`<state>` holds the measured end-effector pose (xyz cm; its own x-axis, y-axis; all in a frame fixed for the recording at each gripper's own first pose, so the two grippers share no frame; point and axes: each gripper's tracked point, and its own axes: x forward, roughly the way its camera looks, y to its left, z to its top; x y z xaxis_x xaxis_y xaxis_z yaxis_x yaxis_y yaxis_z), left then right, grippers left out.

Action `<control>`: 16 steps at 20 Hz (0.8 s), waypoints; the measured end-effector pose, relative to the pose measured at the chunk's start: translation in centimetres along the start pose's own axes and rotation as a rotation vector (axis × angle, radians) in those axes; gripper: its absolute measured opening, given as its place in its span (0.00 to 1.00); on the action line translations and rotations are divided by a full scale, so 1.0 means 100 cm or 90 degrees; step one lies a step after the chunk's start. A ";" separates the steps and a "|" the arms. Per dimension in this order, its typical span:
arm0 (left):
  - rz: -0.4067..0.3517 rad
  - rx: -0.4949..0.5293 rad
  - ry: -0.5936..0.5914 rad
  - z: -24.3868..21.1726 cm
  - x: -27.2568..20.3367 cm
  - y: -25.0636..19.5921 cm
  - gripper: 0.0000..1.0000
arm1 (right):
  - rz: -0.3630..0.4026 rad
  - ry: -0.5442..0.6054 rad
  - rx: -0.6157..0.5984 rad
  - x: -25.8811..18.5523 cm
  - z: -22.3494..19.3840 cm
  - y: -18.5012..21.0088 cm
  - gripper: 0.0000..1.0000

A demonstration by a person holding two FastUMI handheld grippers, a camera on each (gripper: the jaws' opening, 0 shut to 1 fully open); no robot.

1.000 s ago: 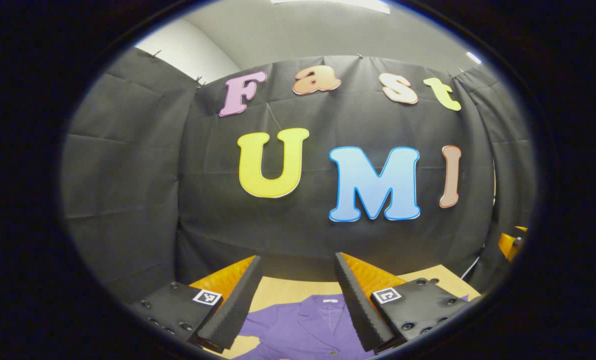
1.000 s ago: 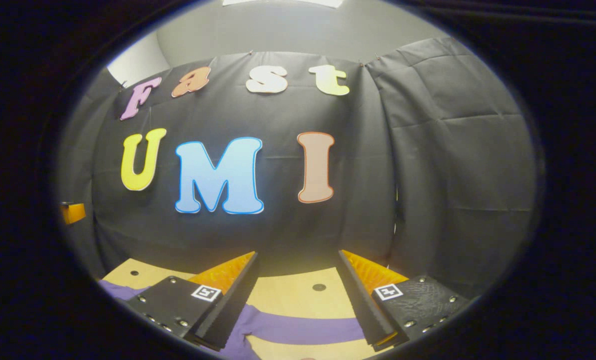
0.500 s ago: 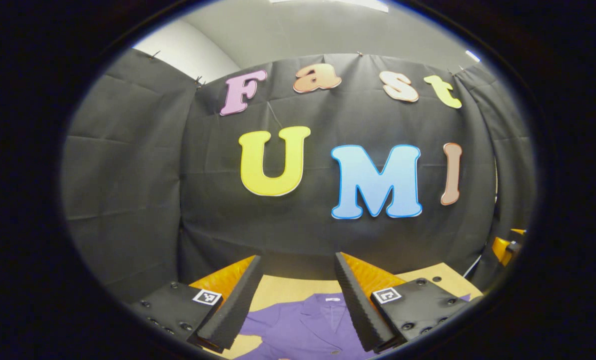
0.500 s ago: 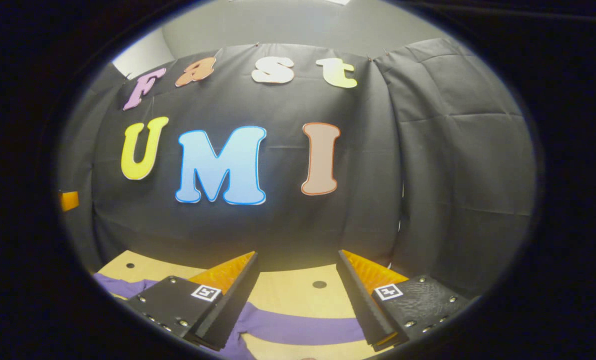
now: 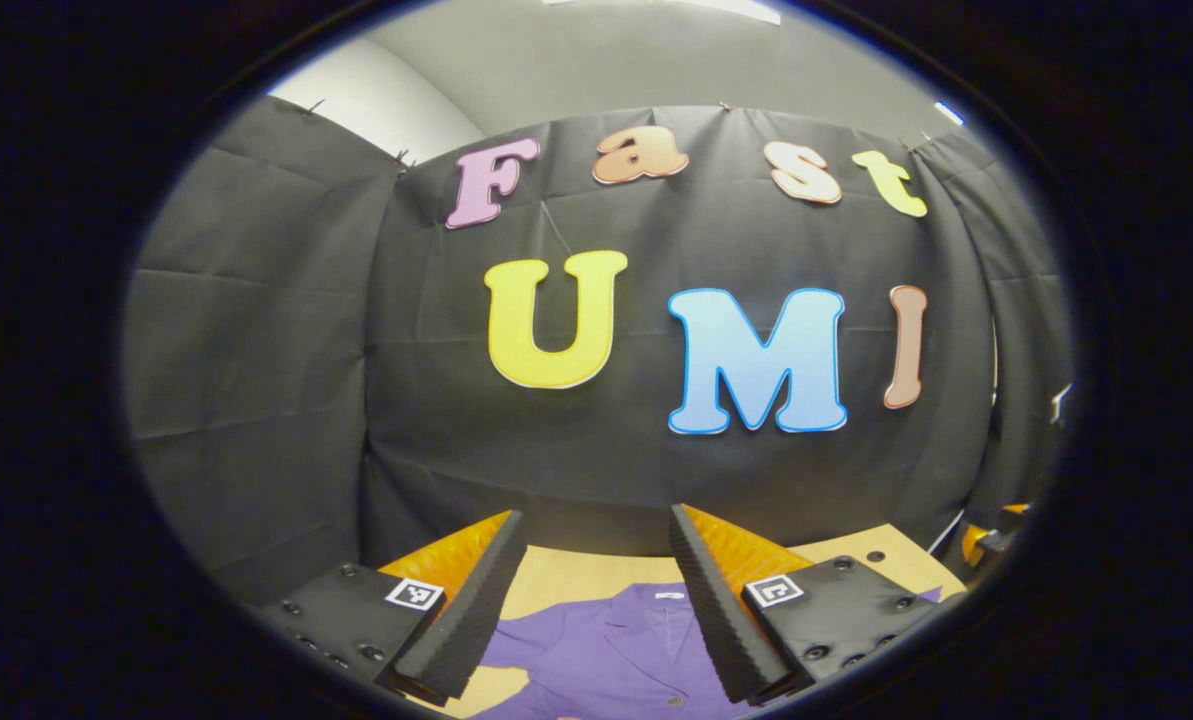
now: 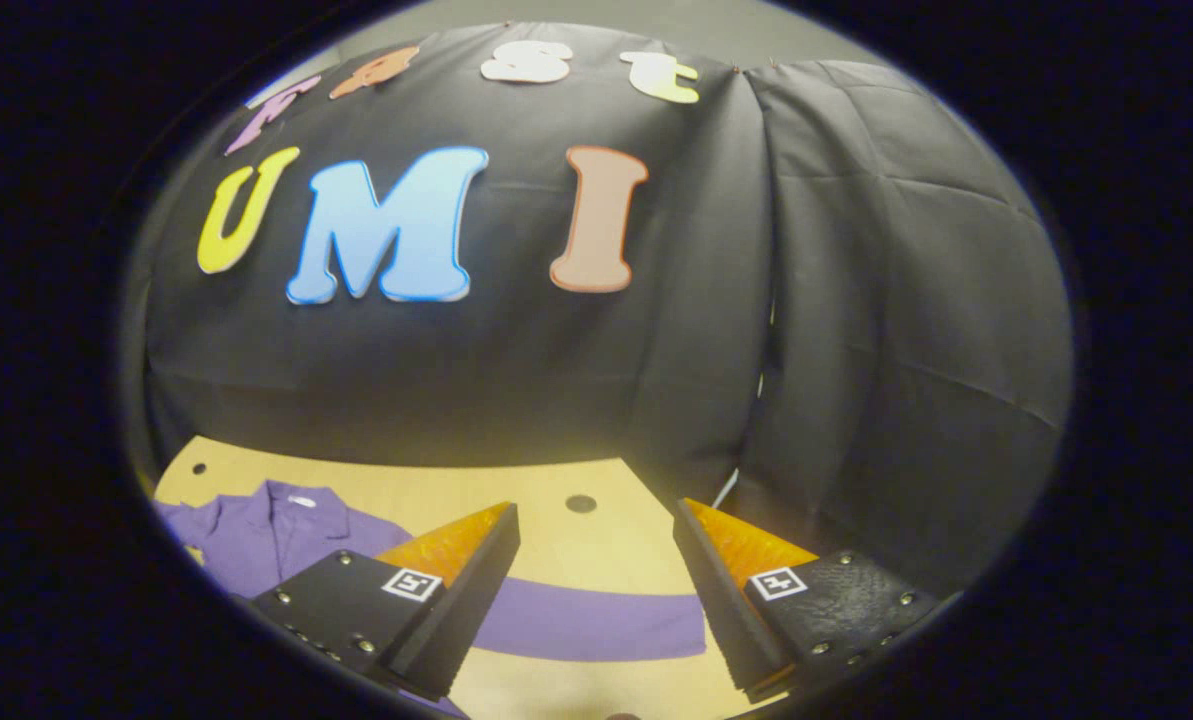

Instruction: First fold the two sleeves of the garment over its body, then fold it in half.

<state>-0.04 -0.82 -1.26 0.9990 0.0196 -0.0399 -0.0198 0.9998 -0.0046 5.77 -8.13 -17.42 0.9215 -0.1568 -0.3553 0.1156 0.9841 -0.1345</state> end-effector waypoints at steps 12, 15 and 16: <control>0.029 -0.009 0.027 -0.013 -0.010 0.024 0.93 | -0.057 0.263 0.057 0.070 -0.162 -0.043 0.96; 0.041 -0.006 0.033 -0.017 -0.011 0.032 0.93 | -0.050 0.314 0.064 0.083 -0.187 -0.040 0.97; 0.045 -0.005 0.036 -0.018 -0.011 0.034 0.93 | -0.051 0.326 0.065 0.087 -0.195 -0.042 0.97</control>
<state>-1.26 2.50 -2.99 0.9914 0.0891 -0.0964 -0.0902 0.9959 -0.0078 6.11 -15.24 -37.96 0.6115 -0.2273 -0.7579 0.2372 0.9665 -0.0984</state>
